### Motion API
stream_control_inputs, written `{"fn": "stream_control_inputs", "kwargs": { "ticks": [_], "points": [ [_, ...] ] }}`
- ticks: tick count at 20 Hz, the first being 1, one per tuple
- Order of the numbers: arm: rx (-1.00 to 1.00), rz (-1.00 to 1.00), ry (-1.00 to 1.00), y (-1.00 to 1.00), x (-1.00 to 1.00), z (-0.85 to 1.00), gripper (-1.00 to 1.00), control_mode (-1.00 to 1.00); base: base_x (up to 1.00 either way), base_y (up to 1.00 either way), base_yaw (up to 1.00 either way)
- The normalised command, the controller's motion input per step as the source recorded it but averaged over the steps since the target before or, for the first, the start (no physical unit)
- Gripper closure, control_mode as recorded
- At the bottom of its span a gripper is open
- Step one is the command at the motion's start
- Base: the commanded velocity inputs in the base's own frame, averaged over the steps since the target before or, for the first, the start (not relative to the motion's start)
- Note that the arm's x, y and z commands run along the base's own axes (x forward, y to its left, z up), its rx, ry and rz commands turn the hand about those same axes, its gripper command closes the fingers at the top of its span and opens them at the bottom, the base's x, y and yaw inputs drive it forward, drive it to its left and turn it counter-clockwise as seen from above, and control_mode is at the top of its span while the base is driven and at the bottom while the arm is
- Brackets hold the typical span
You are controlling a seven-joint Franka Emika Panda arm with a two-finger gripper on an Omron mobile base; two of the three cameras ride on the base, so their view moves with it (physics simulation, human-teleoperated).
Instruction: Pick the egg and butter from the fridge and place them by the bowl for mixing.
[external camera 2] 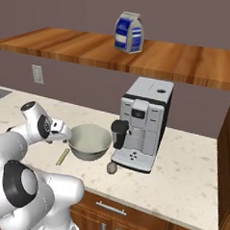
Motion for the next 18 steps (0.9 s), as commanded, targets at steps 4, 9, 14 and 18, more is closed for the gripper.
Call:
{"fn": "stream_control_inputs", "kwargs": {
  "ticks": [4, 9, 14, 18],
  "points": [
    [0.12, 0.0, 0.02, 0.0, -0.25, 0.1, -1.0, -1.0, 0.0, 0.0, 0.0],
    [0.12, 0.0, 0.02, 0.0, -0.24, 0.11, -1.0, -1.0, 0.0, 0.0, 0.0],
    [0.1, 0.0, 0.02, 0.0, -0.25, 0.06, -1.0, -1.0, 0.0, 0.0, 0.0],
    [0.1, 0.0, 0.0, 0.0, -0.27, 0.11, -1.0, -1.0, 0.0, 0.0, 0.0]
  ]
}}
